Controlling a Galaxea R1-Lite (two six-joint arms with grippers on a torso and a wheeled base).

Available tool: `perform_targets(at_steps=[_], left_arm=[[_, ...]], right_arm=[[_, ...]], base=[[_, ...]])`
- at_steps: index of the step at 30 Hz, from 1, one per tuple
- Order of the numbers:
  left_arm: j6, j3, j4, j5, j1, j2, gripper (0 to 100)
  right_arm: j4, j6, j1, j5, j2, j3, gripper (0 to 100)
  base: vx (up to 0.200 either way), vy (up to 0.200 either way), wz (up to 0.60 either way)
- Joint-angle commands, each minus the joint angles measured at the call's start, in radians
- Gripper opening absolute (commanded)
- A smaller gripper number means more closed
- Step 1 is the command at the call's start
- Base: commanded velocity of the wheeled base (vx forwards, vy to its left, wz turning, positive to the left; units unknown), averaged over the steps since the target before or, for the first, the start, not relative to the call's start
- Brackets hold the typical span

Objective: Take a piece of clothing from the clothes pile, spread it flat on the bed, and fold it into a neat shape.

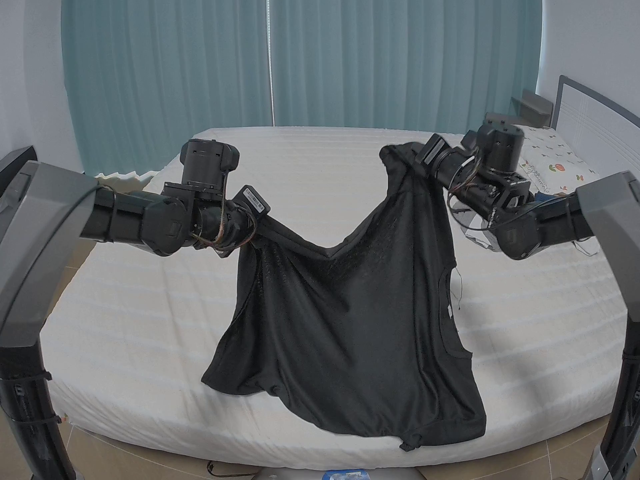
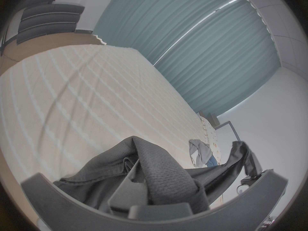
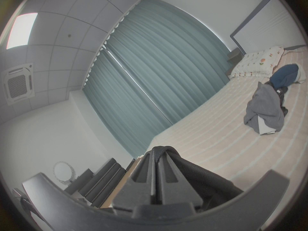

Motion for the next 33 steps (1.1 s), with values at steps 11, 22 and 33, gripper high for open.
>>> perform_targets(at_steps=[11, 22, 33], left_arm=[[-0.108, -0.136, 0.067, -0.01, 0.03, 0.22, 100], [-0.108, -0.122, 0.099, -0.009, 0.083, 0.219, 100], [-0.028, -0.135, 0.269, -0.009, 0.165, 0.263, 100]], right_arm=[[0.001, -0.002, -0.015, -0.041, 0.283, -0.071, 100], [0.077, -0.009, -0.119, -0.007, 0.194, 0.096, 100], [0.113, 0.114, -0.158, 0.059, 0.145, 0.294, 100]], base=[[0.0, 0.0, 0.0], [0.0, 0.0, 0.0], [0.0, 0.0, 0.0]])
